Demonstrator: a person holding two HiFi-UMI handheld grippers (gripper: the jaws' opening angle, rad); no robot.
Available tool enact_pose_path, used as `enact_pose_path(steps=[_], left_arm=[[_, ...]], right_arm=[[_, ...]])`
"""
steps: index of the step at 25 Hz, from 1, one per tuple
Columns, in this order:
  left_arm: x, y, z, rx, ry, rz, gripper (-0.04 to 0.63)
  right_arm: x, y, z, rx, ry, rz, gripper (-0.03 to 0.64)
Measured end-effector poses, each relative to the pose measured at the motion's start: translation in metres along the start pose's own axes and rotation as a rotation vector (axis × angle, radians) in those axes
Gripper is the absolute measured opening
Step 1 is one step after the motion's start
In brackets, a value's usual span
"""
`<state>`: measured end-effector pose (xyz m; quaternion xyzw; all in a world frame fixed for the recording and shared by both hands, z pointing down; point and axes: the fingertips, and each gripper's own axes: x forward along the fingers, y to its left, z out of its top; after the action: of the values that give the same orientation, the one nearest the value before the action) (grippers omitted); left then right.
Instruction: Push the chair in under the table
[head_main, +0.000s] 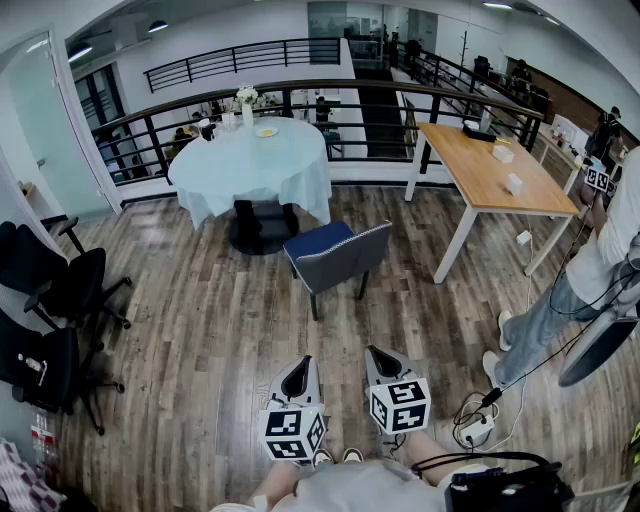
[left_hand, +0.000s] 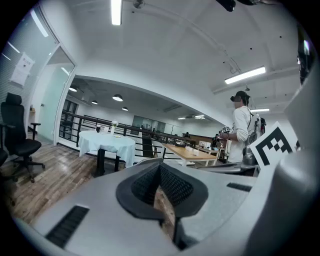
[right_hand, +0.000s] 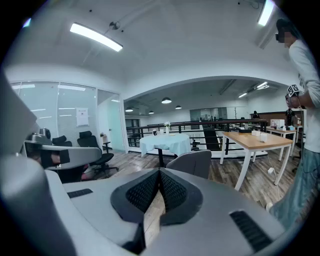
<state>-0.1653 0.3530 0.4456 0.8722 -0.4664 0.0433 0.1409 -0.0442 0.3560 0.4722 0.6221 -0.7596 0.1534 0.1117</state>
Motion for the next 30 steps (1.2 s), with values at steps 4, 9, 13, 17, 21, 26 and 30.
enact_pose_path(steps=[4,9,13,17,21,26,30], left_arm=[[0.000,-0.001,0.002,-0.008,0.000,0.003,0.003],[0.004,0.006,0.002,-0.008,0.001,0.000,0.003],[0.006,0.011,0.005,-0.012,-0.002,0.000,0.003],[0.005,0.021,0.009,-0.006,-0.001,-0.004,0.003],[0.004,0.035,0.008,0.011,0.010,-0.012,0.003],[0.007,0.044,-0.002,0.021,0.035,-0.020,0.003],[0.013,0.050,-0.011,0.011,0.061,-0.024,0.003]], right_arm=[[-0.004,-0.002,0.001,-0.007,0.007,-0.003,0.017],[0.002,-0.003,0.000,0.002,0.007,-0.017,0.017],[0.008,-0.002,0.002,0.016,-0.005,-0.023,0.017],[0.015,0.001,0.006,0.029,-0.006,-0.040,0.017],[0.021,0.003,0.004,0.053,-0.003,-0.069,0.017],[0.026,0.001,-0.009,0.068,0.025,-0.089,0.017],[0.032,-0.002,-0.019,0.084,0.054,-0.100,0.017]])
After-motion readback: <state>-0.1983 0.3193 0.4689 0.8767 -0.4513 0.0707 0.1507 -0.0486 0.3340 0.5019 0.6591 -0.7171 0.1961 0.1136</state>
